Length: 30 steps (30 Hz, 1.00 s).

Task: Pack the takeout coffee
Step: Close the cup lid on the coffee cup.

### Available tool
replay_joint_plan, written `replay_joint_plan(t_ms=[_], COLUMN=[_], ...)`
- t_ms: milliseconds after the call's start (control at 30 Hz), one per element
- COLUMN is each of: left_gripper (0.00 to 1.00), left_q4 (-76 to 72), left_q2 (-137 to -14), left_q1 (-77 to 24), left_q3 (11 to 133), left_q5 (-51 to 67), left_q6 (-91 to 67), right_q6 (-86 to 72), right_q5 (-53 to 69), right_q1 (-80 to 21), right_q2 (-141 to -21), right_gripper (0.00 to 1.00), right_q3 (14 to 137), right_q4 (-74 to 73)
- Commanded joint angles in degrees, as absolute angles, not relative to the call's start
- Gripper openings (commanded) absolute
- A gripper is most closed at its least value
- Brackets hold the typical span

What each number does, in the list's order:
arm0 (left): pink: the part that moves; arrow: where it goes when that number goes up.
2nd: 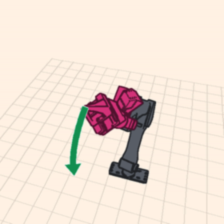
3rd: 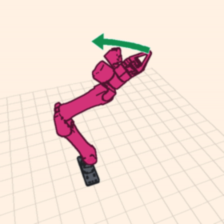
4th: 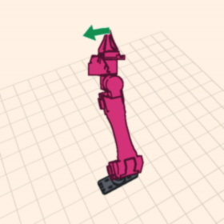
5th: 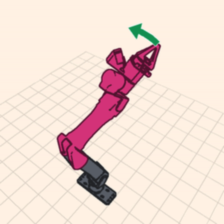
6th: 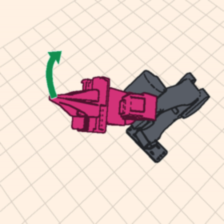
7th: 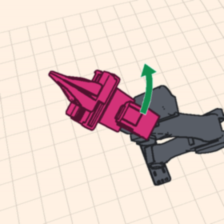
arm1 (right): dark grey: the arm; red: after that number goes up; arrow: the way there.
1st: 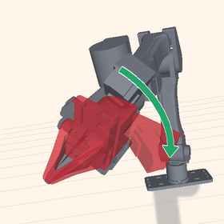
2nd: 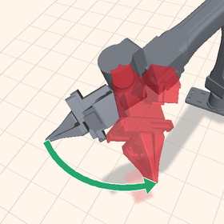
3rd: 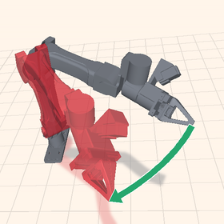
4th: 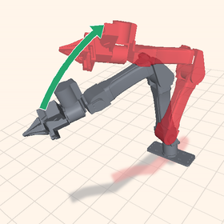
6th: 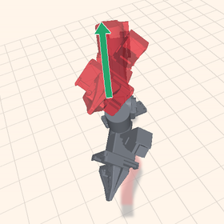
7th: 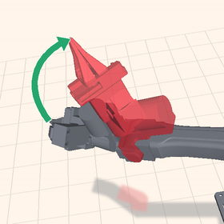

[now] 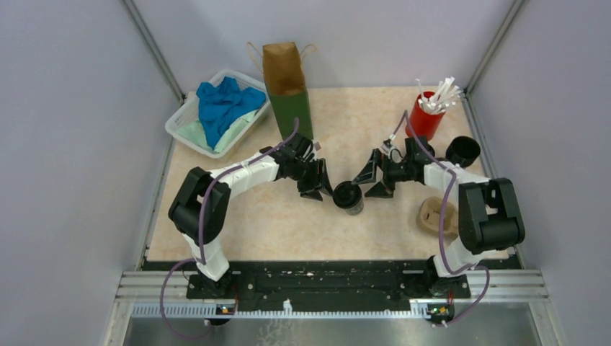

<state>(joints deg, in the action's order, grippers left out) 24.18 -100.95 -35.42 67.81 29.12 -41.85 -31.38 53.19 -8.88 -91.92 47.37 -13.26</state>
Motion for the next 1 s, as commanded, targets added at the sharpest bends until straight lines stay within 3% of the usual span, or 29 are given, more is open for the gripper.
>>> replay_joint_plan(t_ms=[0,500,967], left_gripper=[0.55,0.56,0.58], left_q4=[26.7,28.4,28.3], left_q2=[-102.7,-103.2,-101.7], left_q1=[-36.1,-36.7,-38.4], left_q3=[66.8,73.9,74.7], left_q5=[25.9,27.1,27.7], left_q6=[-40.1,-40.9,-42.2], right_q6=[-26.4,-30.0,-31.9], right_q5=[53.1,51.8,51.0], right_q1=[-9.1,-9.2,-8.2], right_q2=[-86.8,-86.4,-83.9], right_gripper=[0.99,0.91,0.91], right_q3=[48.9,42.2,35.8], right_q4=[-18.7,-9.8,-0.3])
